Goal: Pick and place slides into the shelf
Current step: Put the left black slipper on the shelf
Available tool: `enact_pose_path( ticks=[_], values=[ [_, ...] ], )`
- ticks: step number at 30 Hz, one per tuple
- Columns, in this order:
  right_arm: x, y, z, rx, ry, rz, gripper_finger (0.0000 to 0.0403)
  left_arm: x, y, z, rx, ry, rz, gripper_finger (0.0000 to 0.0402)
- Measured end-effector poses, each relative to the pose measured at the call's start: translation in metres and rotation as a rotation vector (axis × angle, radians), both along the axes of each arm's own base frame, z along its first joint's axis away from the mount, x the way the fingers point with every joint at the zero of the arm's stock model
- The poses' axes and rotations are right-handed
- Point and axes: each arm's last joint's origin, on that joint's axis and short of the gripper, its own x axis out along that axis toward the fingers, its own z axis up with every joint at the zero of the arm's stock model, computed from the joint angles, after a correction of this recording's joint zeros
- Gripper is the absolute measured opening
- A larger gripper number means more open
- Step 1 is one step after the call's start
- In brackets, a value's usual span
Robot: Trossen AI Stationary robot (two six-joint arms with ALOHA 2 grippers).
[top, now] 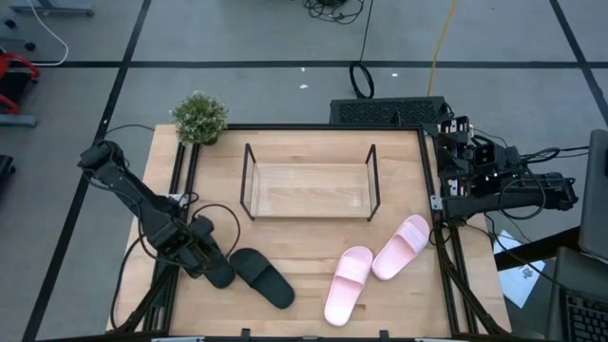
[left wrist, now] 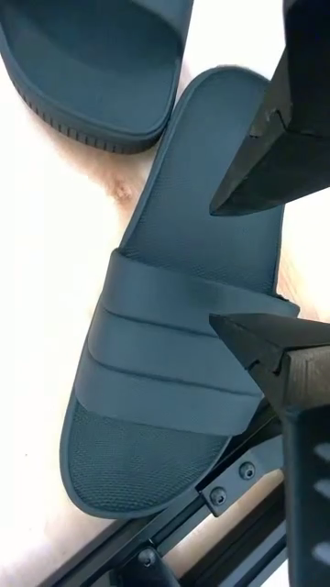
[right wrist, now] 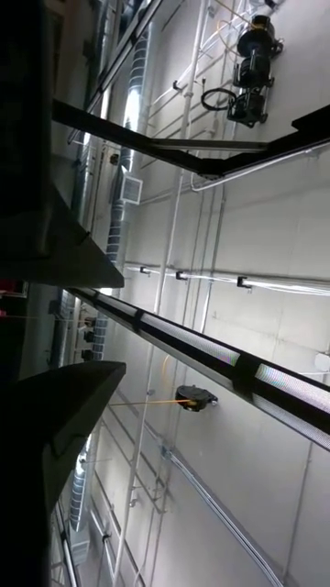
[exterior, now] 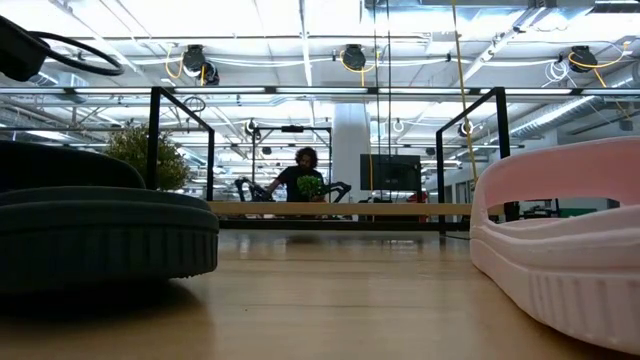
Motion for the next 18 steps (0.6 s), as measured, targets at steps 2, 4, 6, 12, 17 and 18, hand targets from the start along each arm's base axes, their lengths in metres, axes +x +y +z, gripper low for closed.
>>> enact_pose_path(
  ticks=[2, 4, 6, 12, 17, 18],
  values=[
    [0.000, 0.000, 0.000, 0.000, 0.000, 0.000, 0.0128, 0.001, -0.001, -0.003, 0.010, 0.014, -0.003, 0.0177],
    [0.000, 0.000, 0.000, 0.000, 0.000, 0.000, 0.0128, 0.003, -0.003, -0.007, 0.014, 0.043, -0.006, 0.0177],
    [0.000, 0.000, 0.000, 0.000, 0.000, 0.000, 0.0128, 0.004, -0.005, -0.011, 0.027, 0.067, -0.011, 0.0177],
    [0.000, 0.000, 0.000, 0.000, 0.000, -0.001, 0.0128, 0.008, -0.009, -0.020, 0.050, 0.111, -0.010, 0.0177],
    [0.000, 0.000, 0.000, -0.001, -0.001, -0.001, 0.0128, 0.009, -0.010, -0.020, 0.048, 0.110, 0.000, 0.0177],
    [0.000, 0.000, 0.000, 0.000, 0.000, -0.001, 0.0128, 0.009, -0.011, -0.019, 0.047, 0.109, 0.001, 0.0177]
  ],
)
